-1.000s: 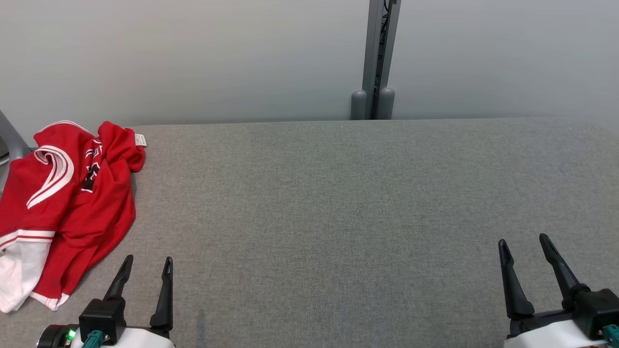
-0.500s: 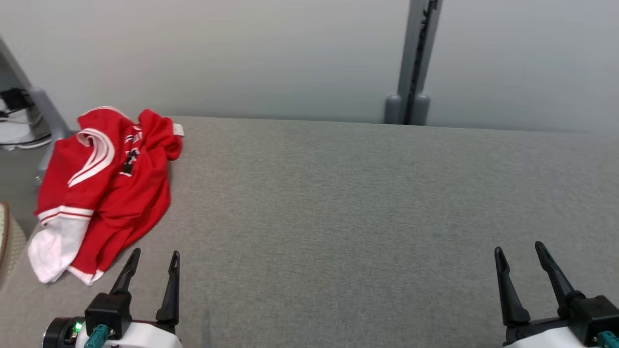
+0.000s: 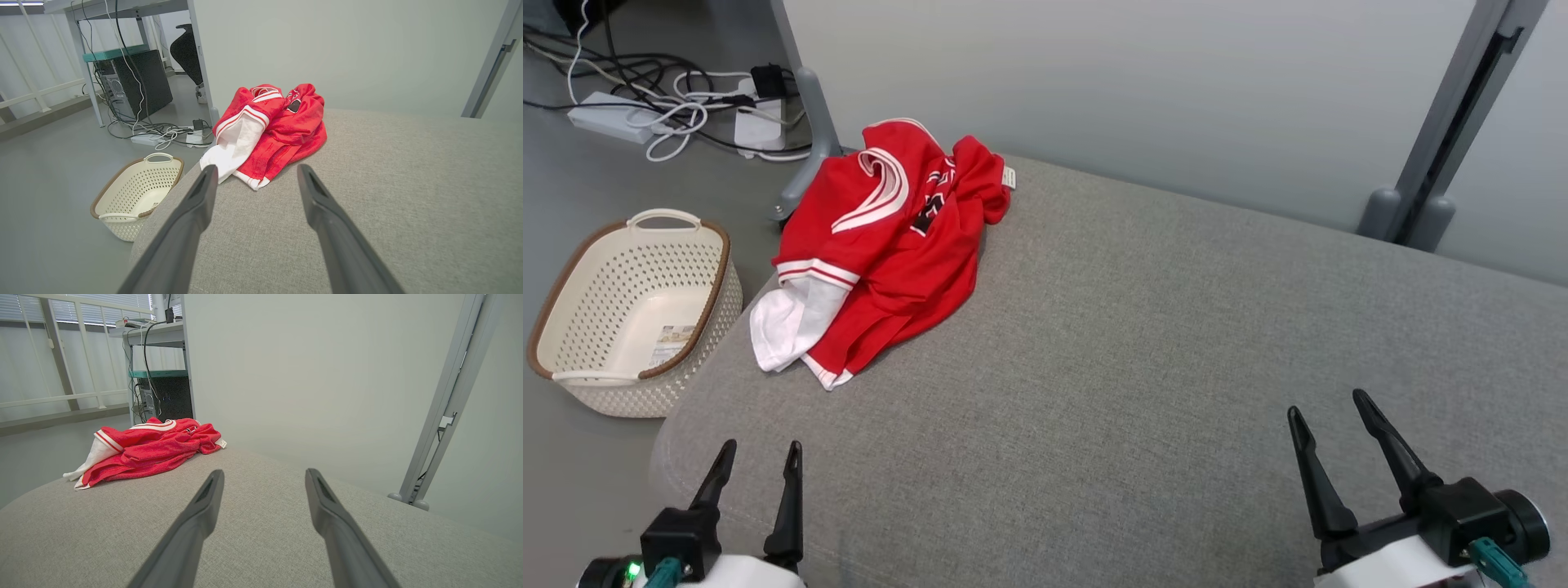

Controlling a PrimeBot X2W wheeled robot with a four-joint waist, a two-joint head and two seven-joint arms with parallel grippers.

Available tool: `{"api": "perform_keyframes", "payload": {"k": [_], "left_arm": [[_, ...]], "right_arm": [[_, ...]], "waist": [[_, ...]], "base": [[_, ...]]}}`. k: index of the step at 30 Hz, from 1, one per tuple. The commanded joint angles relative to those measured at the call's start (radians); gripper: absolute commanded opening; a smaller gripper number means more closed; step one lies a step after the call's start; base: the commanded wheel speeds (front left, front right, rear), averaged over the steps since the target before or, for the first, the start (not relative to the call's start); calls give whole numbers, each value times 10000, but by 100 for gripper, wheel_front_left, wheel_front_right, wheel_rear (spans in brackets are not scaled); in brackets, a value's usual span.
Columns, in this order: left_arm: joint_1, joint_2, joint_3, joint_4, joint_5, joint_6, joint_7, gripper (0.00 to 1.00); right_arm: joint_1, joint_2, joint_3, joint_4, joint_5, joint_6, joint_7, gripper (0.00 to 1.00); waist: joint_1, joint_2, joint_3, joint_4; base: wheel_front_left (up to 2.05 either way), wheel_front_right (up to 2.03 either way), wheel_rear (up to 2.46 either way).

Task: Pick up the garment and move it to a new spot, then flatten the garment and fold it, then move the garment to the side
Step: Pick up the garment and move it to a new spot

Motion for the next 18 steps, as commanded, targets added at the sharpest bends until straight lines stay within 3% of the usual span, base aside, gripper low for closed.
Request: {"api": "perform_keyframes", "payload": {"k": [1,8,14,18], "left_arm": [[-370,34,-37,43,-106,-82,-2,100],[-2473,706,-545,1442,-1046,-244,214,100],[-4499,1944,-1561,2698,-2596,-240,1228,100],[-5603,2621,-1657,3710,-3160,-242,1685,100]], "right_arm": [[-153,-89,6,26,-73,4,-49,100],[-964,-88,201,-19,-607,4,-49,100],[-1508,-84,283,124,-1042,4,-49,100],[-1739,-173,470,190,-1217,4,-49,100]], "waist": [[0,-1,343,11],[0,-1,1995,-658],[0,-1,3057,-1227],[0,-1,3517,-1556]], "base": [[0,0,0],[0,0,0],[0,0,0],[0,0,0]]}}
